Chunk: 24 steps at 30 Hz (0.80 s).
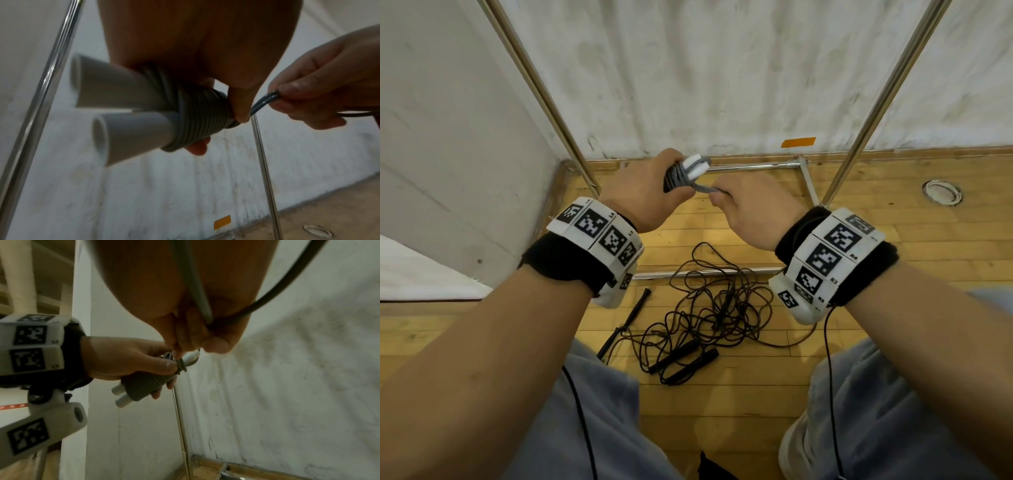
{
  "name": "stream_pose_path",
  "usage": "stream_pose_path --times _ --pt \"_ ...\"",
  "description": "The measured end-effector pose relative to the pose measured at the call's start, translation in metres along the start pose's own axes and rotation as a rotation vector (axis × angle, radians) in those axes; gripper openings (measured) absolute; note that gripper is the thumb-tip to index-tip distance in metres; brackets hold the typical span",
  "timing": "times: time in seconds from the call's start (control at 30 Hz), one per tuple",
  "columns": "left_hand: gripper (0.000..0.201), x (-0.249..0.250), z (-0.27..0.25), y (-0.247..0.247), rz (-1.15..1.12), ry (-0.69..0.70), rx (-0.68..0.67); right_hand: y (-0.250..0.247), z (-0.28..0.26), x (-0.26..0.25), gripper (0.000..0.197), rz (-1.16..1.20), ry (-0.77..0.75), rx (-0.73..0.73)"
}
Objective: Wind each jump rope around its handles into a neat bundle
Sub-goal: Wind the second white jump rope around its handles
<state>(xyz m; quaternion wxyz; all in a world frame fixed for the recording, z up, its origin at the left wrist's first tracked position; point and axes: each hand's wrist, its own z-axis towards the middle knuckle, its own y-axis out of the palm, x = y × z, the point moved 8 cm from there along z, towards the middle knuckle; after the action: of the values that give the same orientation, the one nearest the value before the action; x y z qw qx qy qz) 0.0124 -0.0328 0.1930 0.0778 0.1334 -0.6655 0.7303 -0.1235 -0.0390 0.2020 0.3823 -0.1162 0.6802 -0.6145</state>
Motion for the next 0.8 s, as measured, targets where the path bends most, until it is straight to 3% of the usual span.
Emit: stream_pose_path --times 0.23,0.4,0.6,0.8 --pt "0.025 0.025 -0.011 0.028 0.119 0.060 -0.143 -0.001 -0.008 0.000 0.028 -0.060 -0.060 0.038" --pt "0.038 0.039 -0.012 0.018 0.038 0.163 -0.043 -0.019 -0.003 0.014 0.030 0.037 0.018 0.227" --pt "0.045 0.043 -0.017 0.004 -0.117 0.198 0.052 -0.024 0.007 0.039 0.019 0.578 0.161 0.252" --pt "0.039 0.045 -0.019 -0.007 -0.430 0.189 0.050 -0.013 0.010 0.039 0.014 1.104 0.191 0.115"
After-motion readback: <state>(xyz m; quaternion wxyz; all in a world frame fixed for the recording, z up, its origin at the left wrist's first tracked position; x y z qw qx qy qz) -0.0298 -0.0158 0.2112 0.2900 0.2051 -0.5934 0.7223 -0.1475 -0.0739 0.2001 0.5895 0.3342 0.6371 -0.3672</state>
